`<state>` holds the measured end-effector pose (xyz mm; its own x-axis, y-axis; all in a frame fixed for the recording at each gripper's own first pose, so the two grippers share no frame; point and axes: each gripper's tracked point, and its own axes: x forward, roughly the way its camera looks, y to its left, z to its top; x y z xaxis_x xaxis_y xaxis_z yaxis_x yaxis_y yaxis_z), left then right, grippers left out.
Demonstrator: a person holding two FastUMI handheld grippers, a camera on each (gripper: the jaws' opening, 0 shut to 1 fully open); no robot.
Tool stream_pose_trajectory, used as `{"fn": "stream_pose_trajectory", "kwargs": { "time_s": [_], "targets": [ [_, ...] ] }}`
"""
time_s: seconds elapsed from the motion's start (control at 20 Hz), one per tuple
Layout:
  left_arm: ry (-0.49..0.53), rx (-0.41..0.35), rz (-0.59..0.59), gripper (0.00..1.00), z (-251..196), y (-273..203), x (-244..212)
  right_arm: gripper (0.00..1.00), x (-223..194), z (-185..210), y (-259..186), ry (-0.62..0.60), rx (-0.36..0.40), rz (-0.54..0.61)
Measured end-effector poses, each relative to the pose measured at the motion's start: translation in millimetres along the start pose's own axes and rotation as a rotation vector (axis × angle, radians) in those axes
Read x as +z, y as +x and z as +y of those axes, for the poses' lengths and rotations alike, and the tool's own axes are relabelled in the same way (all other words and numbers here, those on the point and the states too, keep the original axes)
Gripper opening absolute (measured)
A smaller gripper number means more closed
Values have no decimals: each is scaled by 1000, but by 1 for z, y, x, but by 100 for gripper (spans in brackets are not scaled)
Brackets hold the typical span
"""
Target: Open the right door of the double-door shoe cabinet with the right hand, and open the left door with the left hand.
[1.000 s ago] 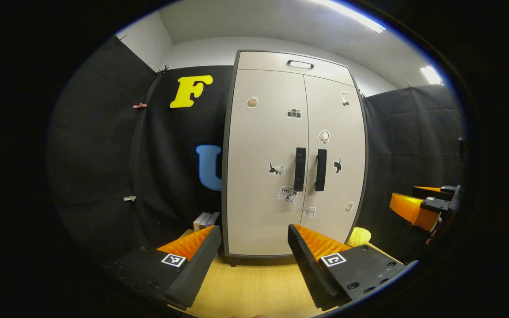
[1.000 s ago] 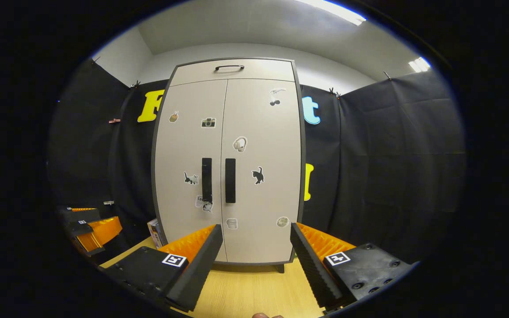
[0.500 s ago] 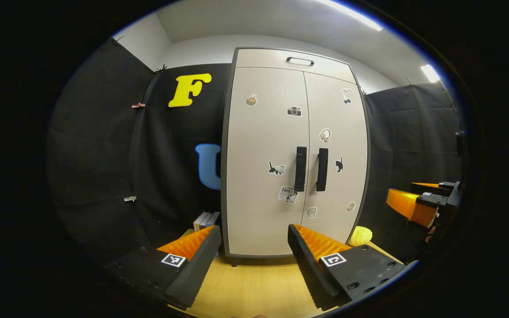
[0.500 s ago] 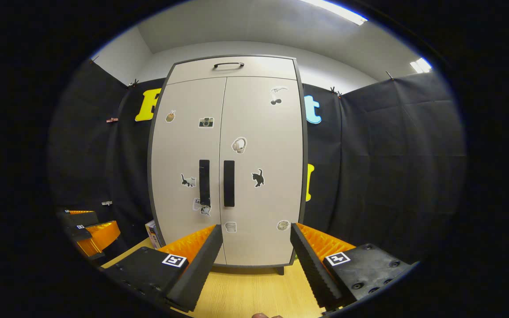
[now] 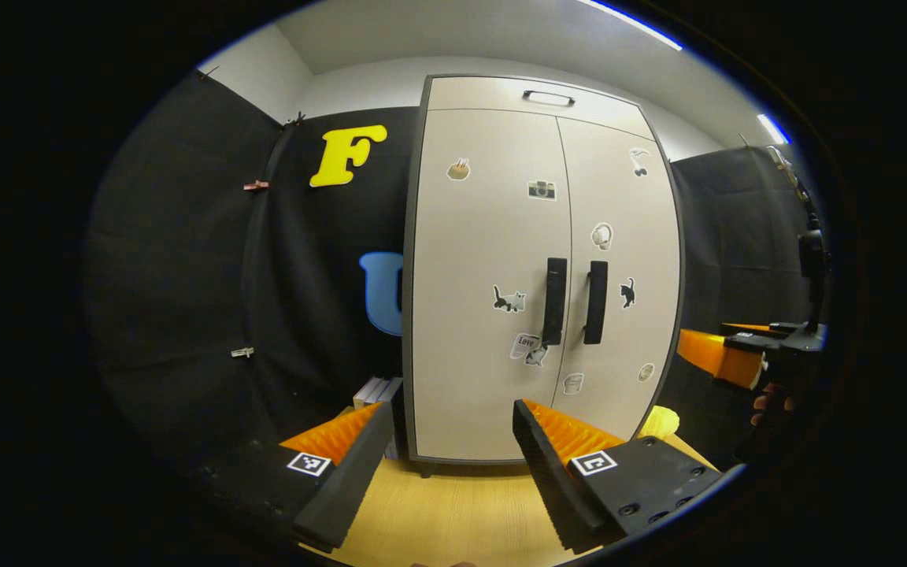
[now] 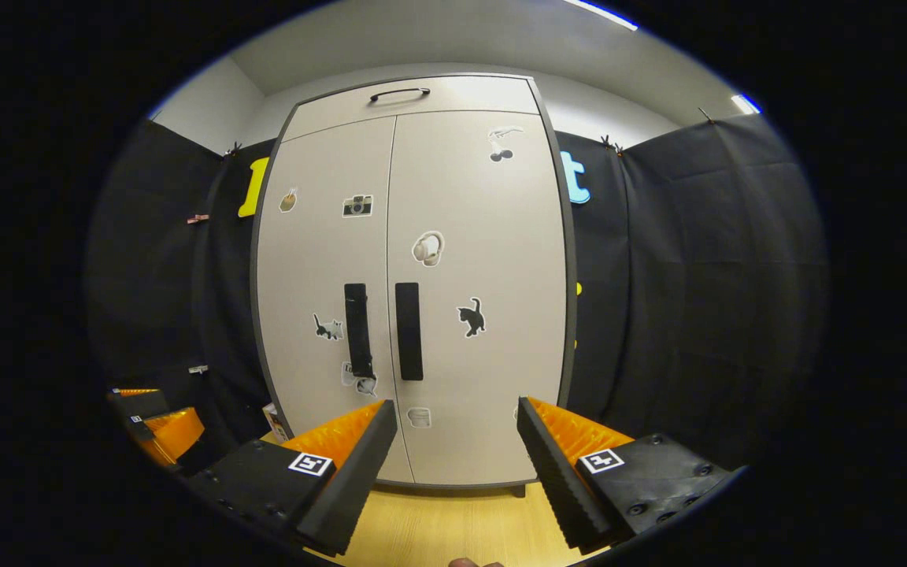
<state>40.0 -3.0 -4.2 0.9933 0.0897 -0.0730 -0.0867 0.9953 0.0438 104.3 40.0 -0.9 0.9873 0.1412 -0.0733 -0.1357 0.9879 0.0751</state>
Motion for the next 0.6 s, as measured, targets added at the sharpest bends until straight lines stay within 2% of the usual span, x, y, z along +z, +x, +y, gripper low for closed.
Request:
{"fn": "stream_pose_trajectory", "kwargs": {
  "time_s": [0.3,0.6],
  "targets": [
    [23,49,3,95,5,7,2,98,19,20,45,8,58,-32],
    [19,97,10,95,14,3,1,98,38,38,101,4,76,-61]
  ]
}}
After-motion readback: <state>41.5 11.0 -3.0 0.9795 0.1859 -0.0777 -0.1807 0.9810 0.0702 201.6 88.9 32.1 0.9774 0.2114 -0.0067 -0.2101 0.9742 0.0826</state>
